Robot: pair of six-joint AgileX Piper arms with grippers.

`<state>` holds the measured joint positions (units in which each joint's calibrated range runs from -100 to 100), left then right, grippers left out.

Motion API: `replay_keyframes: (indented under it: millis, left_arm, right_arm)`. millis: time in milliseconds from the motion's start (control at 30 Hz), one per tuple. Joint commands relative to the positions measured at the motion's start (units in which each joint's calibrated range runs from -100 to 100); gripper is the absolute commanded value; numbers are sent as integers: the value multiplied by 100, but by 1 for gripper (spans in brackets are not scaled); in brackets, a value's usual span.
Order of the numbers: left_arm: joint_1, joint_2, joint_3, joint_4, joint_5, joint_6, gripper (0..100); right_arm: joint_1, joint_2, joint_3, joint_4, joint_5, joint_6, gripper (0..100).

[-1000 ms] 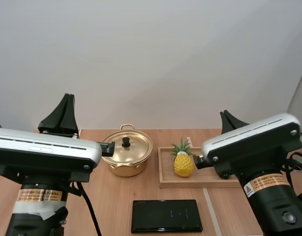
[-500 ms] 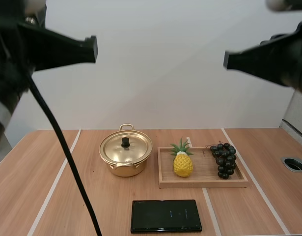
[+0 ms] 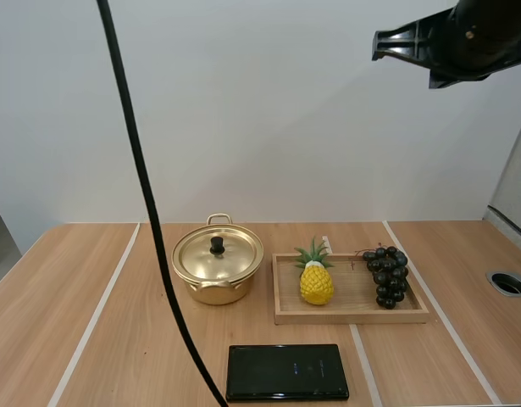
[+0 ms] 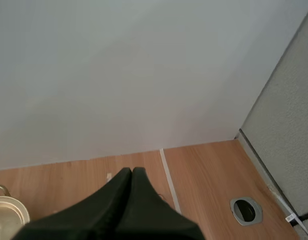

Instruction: Open the pot, put the grape inside, and close it

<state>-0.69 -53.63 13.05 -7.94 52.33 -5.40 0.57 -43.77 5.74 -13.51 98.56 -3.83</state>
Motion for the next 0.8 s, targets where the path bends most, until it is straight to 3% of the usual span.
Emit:
replay_keyframes:
  millis: [0, 167, 467, 600, 767]
  left_arm:
    - [-13, 559, -456, 5, 1114, -90, 0]
    - [-13, 1504, -876, 93, 2492, -90, 0]
    - [-13, 2607, -892, 230, 3428, -90, 0]
    - [-13, 2886, -892, 258, 3407, -90, 0]
    - [-13, 3239, -892, 258, 3084, -81, 0]
  right_arm:
    - [-17, 284, -93, -47, 144, -94, 0]
    - [-17, 658, -61, -47, 144, -94, 0]
    - [-17, 790, -10, -36, 144, -20, 0]
    - [-77, 991, 223, -259, 144, 16, 0]
    - [-435, 1248, 690, -234, 144, 160, 0]
